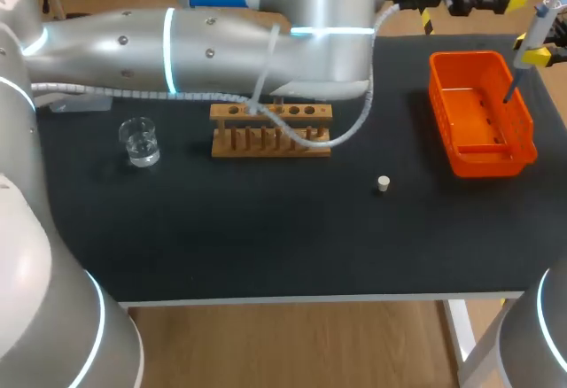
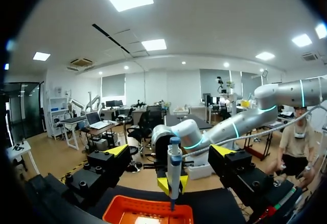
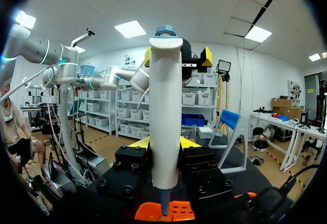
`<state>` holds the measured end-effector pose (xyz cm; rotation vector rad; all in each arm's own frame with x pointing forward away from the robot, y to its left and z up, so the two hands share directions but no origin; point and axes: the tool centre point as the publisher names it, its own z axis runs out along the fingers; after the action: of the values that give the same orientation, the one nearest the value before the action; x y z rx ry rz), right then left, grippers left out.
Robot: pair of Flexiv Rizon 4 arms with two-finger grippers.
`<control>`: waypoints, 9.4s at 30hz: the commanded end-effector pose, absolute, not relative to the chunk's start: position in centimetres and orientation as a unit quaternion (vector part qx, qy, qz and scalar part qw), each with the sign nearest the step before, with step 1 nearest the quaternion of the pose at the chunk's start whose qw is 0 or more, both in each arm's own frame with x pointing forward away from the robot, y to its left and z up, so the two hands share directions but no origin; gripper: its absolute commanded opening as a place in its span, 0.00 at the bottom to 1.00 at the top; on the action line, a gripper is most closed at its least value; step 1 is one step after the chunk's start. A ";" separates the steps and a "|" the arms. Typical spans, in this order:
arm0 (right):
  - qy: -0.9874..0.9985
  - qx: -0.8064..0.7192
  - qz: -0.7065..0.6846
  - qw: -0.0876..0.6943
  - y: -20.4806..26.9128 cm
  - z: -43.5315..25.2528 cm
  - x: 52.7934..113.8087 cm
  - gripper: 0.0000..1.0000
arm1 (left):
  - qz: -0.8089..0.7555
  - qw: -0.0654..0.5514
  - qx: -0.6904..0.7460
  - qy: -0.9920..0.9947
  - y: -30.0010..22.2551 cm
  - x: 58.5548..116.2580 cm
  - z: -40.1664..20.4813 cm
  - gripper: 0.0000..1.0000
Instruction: Invert the test tube, pick up the pipette, mount the tip to pipette, aspirate from beaker and dispense into the tube, eject the tip, return the pipette, and cap with the stopper.
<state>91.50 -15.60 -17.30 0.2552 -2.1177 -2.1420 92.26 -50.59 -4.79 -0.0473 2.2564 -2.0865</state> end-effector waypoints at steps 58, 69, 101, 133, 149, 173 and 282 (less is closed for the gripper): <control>-0.700 0.086 -0.706 0.061 -15.7 -17.2 91.7 0.00 | -0.661 0.036 -0.018 0.750 -23.8 86.5 -11.6 1.00; -0.700 0.086 -0.706 0.061 -15.7 -17.2 91.7 0.00 | -0.665 0.063 -0.045 0.743 -18.8 86.1 -12.7 1.00; -0.700 0.086 -0.706 0.061 -15.7 -17.2 91.7 0.00 | -0.674 0.063 -0.065 0.734 -17.6 85.6 -13.4 1.00; -0.728 0.124 -0.667 0.104 3.4 -16.4 86.5 0.00 | -0.674 0.063 -0.065 0.734 -17.6 85.6 -13.4 1.00; -0.713 0.152 -0.671 0.133 13.4 -16.8 85.5 0.00 | -0.674 0.063 -0.065 0.734 -17.6 85.6 -13.4 1.00; -0.718 0.096 -0.687 0.054 19.7 -18.2 85.3 0.00 | -0.674 0.063 -0.065 0.734 -17.6 85.6 -13.4 1.00; -0.678 0.040 -0.734 -0.012 15.8 -17.2 88.6 1.00 | -0.674 0.063 -0.065 0.734 -17.6 85.6 -13.4 0.00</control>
<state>88.96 18.63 -17.47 0.1432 -2.1349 -2.3201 85.68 -17.58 -13.40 -0.1953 2.2223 -2.0338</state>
